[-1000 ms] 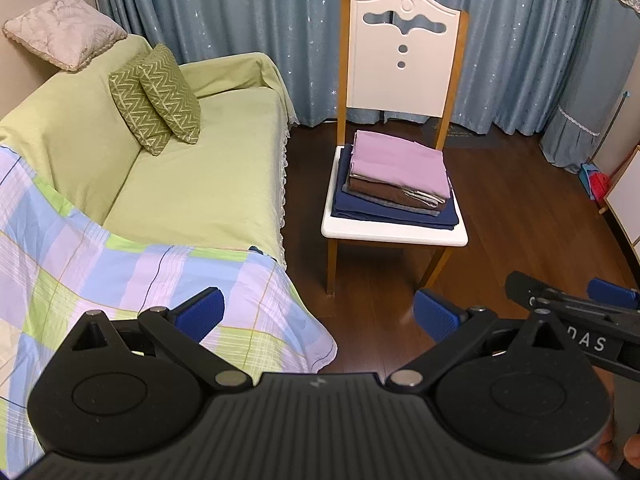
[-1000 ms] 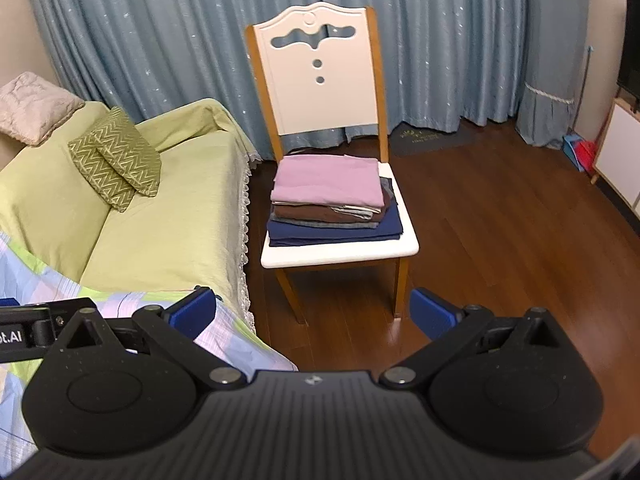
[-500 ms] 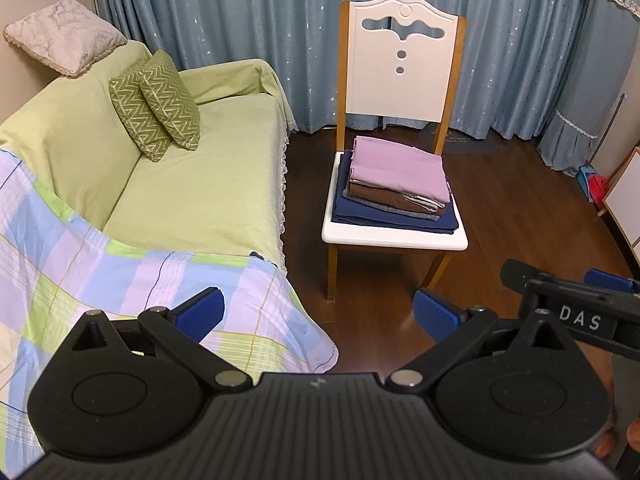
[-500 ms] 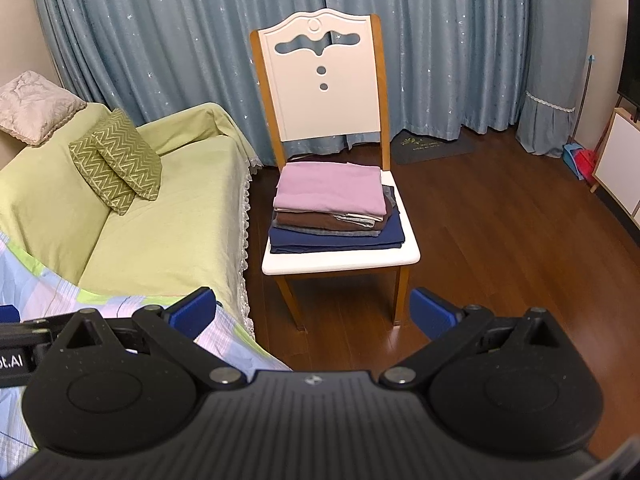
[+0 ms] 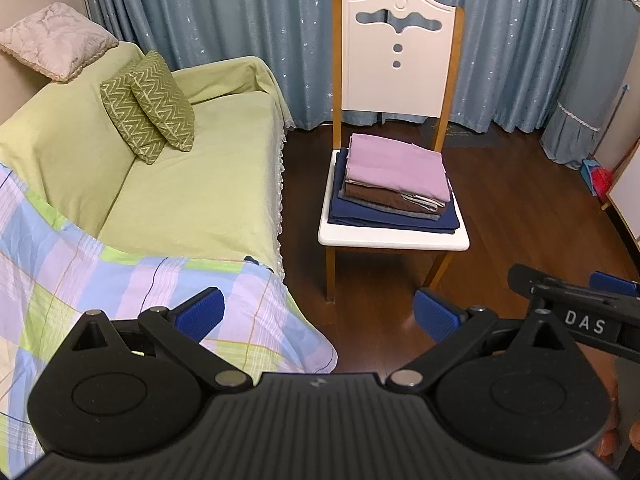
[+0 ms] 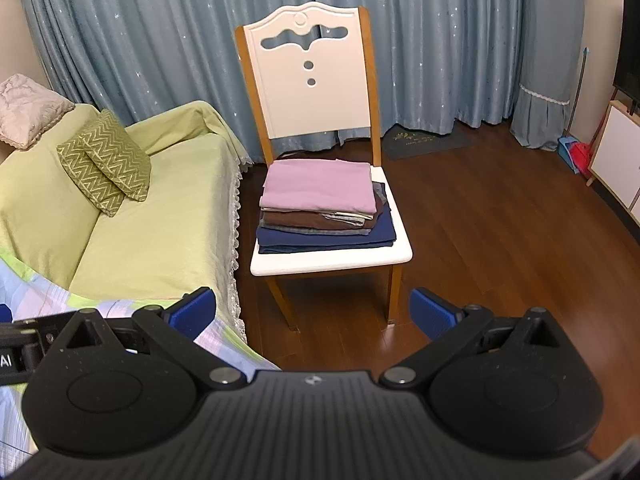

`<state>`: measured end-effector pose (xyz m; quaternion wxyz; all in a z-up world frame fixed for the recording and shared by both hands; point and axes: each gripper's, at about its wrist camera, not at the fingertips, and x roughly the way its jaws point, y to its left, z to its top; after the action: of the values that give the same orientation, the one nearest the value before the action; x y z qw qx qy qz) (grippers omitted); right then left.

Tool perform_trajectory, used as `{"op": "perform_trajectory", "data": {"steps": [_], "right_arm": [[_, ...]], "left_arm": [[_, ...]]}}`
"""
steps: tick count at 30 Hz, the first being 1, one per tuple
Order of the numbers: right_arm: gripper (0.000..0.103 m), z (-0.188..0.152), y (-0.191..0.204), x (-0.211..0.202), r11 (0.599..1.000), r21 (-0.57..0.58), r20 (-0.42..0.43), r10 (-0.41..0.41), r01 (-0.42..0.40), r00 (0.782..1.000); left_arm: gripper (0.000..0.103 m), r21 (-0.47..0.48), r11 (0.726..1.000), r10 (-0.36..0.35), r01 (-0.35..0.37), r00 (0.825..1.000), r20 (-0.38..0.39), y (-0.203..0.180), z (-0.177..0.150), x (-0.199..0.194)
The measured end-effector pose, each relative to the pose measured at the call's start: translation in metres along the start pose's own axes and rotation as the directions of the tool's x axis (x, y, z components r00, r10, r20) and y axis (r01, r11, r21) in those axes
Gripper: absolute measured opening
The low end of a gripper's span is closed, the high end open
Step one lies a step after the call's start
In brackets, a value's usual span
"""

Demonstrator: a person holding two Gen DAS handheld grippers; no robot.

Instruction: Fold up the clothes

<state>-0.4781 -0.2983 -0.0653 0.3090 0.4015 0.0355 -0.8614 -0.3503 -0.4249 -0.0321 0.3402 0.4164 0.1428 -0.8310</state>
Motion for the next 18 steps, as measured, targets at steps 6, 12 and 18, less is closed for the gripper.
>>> {"op": "perform_trajectory", "data": {"steps": [6,12,18], "right_arm": [[0.102,0.019,-0.017,0.021,1.000,-0.017,-0.018,0.011,-0.012,1.000],[0.102,0.050,-0.050,0.056,1.000,-0.018,-0.043,0.017,-0.018,0.999],[0.102,0.080,-0.083,0.092,1.000,0.003,-0.078,0.027,-0.027,0.997]], "left_arm": [[0.102,0.004,1.000,-0.006,0.006,1.000,-0.018,-0.026,0.024,0.025],[0.102,0.011,1.000,0.003,-0.002,0.999,-0.046,-0.060,0.054,0.058],[0.102,-0.012,0.999,0.028,-0.029,0.997,-0.074,-0.087,0.079,0.092]]}}
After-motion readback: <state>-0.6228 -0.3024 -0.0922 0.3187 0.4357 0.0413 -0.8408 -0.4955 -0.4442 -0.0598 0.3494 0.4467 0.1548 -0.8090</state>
